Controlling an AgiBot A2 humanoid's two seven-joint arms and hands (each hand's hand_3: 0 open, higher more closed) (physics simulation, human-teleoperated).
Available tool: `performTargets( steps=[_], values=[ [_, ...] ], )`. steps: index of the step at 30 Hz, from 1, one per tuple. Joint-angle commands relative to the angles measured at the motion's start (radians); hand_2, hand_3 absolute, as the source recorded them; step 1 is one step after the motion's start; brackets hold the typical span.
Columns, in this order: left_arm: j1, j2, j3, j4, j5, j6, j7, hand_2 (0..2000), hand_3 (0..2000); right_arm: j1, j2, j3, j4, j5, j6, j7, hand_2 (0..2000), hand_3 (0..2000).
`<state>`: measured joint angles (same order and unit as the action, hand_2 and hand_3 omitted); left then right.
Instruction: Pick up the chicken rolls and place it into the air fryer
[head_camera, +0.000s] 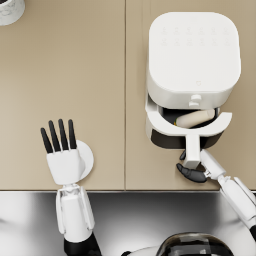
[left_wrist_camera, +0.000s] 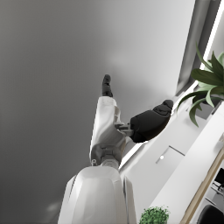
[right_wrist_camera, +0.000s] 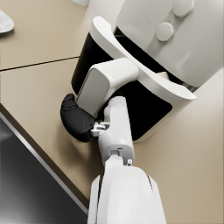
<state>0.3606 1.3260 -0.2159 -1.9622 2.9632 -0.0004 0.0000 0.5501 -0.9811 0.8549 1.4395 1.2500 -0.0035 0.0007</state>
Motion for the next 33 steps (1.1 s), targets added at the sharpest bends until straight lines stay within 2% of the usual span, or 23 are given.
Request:
performTargets(
  steps=[1,7,16,17,18,19,20,21,25,33],
  values=[
    [0.006,-0.005,-0.046,0.002,0.000,0.000,0.000,0,0,0.110,-0.235,0.014,0.007,0.000,0.007,0.000,2000,2000],
    [-0.008,-0.009,-0.067,0.010,0.000,0.000,0.000,0,0,0.228,-0.309,0.015,-0.179,0.001,0.045,0.003,2000,2000],
    [-0.022,-0.019,-0.073,0.040,0.000,0.000,0.000,0,0,0.339,-0.382,0.018,-0.407,0.001,0.069,0.014,2000,2000],
    [-0.026,-0.018,-0.069,0.039,0.000,0.000,0.000,0,0,0.303,-0.434,-0.092,-0.420,0.001,0.072,0.015,2000,2000],
    [-0.027,-0.019,-0.064,0.037,0.000,0.000,0.000,0,0,0.350,-0.391,0.020,-0.420,0.001,0.106,0.016,2000,2000],
    [-0.034,-0.017,-0.061,0.037,0.000,0.000,0.000,0,0,0.303,-0.436,-0.087,-0.426,0.000,0.129,0.021,2000,2000],
    [-0.043,-0.014,-0.062,0.039,0.000,0.000,0.000,0,0,0.296,-0.431,-0.080,-0.417,0.000,0.153,0.022,2000,2000],
    [-0.045,-0.015,-0.065,0.042,0.000,0.000,0.000,0,0,0.252,-0.215,-0.043,-0.440,0.000,0.177,0.020,2000,2000],
    [-0.054,-0.013,-0.062,0.044,0.000,0.000,0.000,0,0,0.247,-0.226,-0.072,-0.450,0.000,0.214,0.011,2000,2000],
    [-0.057,-0.013,-0.061,0.044,0.000,0.000,0.000,0,0,0.245,-0.231,-0.081,-0.453,0.000,0.221,0.011,2000,2000]
  ],
)
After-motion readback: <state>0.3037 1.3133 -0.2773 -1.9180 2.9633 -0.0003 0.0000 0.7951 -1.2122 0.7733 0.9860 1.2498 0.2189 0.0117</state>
